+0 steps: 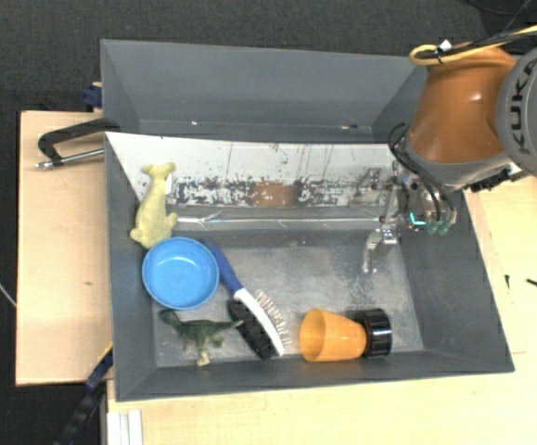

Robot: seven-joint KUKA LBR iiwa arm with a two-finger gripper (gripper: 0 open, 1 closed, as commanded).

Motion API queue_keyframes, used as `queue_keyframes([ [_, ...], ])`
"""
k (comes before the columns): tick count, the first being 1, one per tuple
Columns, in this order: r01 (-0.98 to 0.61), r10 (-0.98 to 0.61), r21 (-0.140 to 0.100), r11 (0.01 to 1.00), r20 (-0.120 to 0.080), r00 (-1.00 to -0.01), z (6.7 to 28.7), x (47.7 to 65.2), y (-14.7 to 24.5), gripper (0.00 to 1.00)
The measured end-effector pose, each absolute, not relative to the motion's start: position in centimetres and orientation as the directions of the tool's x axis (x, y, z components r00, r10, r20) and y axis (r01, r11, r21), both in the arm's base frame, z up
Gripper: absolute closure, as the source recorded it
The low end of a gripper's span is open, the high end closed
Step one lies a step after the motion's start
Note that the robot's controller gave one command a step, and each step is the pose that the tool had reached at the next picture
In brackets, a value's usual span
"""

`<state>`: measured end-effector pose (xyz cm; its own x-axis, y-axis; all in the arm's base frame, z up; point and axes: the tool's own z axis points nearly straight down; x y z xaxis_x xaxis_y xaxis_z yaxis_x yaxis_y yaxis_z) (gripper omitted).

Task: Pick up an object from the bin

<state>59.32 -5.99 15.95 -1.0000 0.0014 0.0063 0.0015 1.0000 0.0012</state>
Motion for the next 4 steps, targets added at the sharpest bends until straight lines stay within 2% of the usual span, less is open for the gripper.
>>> queue_keyframes([
  [1,-0.123,-0.123,-0.007,0.992,-0.045,-0.991,10.8,53.4,-6.8,0.00],
  [2,-0.387,-0.388,-0.032,0.921,-0.058,-0.920,13.5,51.6,-14.3,0.00],
  [3,-0.136,-0.136,0.002,0.991,0.000,-0.991,8.1,49.4,-15.3,0.00],
  [4,-0.198,-0.198,0.001,0.980,-0.001,-0.980,7.2,49.3,-15.2,0.00],
])
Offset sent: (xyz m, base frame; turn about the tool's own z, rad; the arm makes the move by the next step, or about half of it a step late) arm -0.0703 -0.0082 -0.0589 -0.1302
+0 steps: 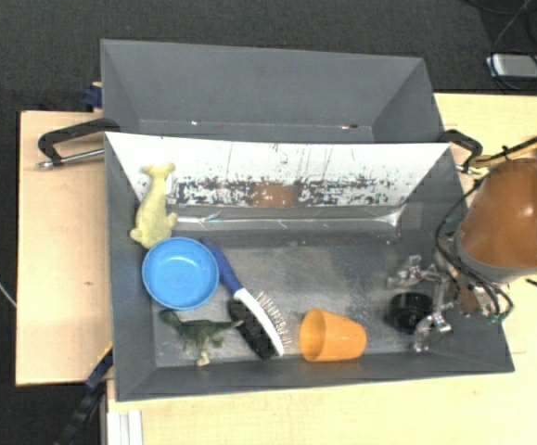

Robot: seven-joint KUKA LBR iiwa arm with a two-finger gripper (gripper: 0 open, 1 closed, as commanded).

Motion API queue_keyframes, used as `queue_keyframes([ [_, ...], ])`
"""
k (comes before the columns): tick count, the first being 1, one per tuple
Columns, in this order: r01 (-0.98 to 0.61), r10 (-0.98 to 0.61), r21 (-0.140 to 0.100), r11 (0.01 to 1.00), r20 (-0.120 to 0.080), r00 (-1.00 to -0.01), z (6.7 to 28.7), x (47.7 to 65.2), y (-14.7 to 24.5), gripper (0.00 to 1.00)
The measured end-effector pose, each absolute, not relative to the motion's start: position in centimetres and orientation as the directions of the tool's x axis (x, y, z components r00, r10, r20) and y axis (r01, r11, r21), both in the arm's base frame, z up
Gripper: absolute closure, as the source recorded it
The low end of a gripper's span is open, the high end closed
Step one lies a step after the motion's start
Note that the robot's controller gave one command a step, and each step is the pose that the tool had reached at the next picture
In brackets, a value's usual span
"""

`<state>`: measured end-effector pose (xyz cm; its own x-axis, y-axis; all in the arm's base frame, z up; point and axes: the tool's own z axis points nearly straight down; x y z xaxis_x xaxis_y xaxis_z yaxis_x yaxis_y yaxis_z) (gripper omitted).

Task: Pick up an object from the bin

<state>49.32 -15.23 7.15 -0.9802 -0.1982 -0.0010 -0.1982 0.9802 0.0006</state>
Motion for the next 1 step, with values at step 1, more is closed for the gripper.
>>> queue_keyframes([
  [1,-0.199,-0.199,-0.003,0.980,-0.012,-0.980,7.38,49.65,-15.19,1.00],
])
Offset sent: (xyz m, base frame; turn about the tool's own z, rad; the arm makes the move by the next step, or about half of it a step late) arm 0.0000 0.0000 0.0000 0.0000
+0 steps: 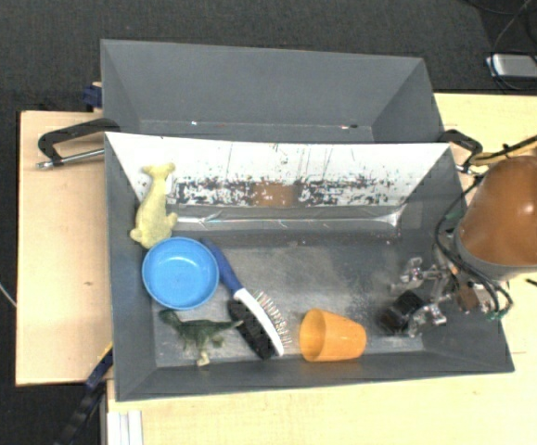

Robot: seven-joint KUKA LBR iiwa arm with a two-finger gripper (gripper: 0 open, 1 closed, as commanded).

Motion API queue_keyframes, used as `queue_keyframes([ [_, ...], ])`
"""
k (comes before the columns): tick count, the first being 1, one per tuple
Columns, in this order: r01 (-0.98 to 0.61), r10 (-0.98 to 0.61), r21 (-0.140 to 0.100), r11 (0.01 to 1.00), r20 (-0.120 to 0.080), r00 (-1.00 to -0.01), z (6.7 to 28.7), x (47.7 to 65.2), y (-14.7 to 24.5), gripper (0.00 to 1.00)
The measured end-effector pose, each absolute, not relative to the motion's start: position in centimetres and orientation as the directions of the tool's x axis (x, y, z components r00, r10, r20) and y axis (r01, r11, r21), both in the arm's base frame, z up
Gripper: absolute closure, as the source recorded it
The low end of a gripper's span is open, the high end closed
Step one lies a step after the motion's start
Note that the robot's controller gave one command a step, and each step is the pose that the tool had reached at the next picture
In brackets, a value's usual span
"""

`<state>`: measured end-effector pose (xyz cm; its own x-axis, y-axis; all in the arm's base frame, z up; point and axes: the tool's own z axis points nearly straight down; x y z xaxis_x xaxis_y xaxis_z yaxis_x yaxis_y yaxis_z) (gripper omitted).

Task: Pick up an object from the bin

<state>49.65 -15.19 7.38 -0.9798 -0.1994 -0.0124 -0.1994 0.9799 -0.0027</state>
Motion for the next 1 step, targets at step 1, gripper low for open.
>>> queue_keyframes([
  [1,-0.189,-0.189,-0.006,0.982,-0.014,-0.982,23.35,51.13,-15.20,1.00],
])
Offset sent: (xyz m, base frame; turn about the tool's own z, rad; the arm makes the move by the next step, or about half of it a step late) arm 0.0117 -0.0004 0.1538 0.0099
